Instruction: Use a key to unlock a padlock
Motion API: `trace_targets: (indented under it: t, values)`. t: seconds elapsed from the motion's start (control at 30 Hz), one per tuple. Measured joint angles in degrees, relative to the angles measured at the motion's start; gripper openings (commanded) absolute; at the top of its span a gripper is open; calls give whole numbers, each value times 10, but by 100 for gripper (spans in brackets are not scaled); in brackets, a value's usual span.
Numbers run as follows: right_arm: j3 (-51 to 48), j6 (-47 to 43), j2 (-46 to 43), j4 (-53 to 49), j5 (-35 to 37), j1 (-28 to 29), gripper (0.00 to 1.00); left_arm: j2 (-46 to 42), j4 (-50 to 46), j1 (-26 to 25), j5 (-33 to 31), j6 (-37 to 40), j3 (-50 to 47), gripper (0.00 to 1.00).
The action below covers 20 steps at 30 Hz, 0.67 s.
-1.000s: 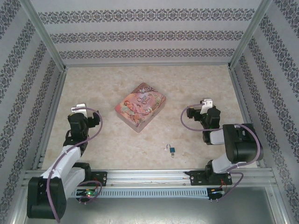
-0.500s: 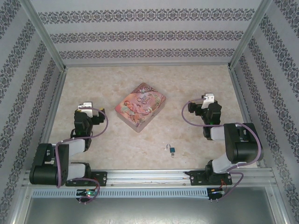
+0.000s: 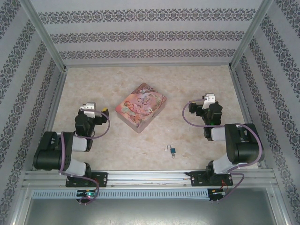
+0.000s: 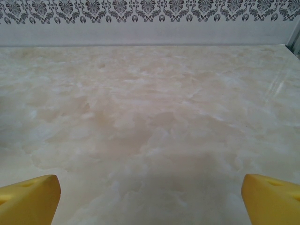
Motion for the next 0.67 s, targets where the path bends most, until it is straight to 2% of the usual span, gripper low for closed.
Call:
trace_targets:
  t: [0.13, 0.27, 0.43, 0.67]
  values:
    - [0, 0, 0, 0, 0, 0, 98, 83, 58, 0, 1, -2, -1, 99]
    - [0, 0, 0, 0, 0, 0, 98, 75, 44, 0, -22, -12, 15, 99]
    - [0, 0, 0, 0, 0, 0, 98, 69, -20, 0, -34, -15, 90, 99]
    - [0, 0, 0, 0, 3, 0, 98, 68, -55, 0, -35, -15, 97, 99]
